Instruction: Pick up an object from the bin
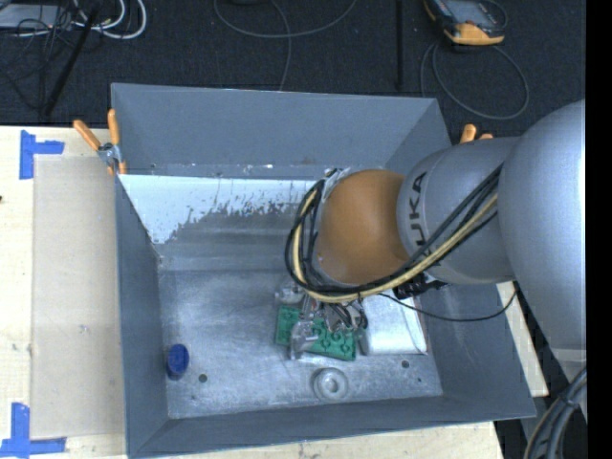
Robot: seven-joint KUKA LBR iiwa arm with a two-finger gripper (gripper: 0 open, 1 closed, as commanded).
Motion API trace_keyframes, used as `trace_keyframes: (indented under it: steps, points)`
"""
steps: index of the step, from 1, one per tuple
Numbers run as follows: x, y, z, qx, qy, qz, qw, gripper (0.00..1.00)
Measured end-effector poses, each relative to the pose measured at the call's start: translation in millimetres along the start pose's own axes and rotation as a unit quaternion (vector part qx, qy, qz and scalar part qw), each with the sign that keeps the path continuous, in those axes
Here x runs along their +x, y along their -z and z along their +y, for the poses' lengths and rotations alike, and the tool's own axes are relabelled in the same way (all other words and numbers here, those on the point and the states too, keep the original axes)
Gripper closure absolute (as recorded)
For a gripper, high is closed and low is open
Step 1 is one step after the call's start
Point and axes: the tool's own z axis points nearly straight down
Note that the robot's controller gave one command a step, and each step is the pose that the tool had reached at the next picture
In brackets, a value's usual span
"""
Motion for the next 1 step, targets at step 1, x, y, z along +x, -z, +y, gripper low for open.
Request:
trace_keyframes:
  steps: [1]
  points:
    - [-4.0, 146.9, 13.1, 0.001, -0.002, 0.0029, 1.0, 1.0]
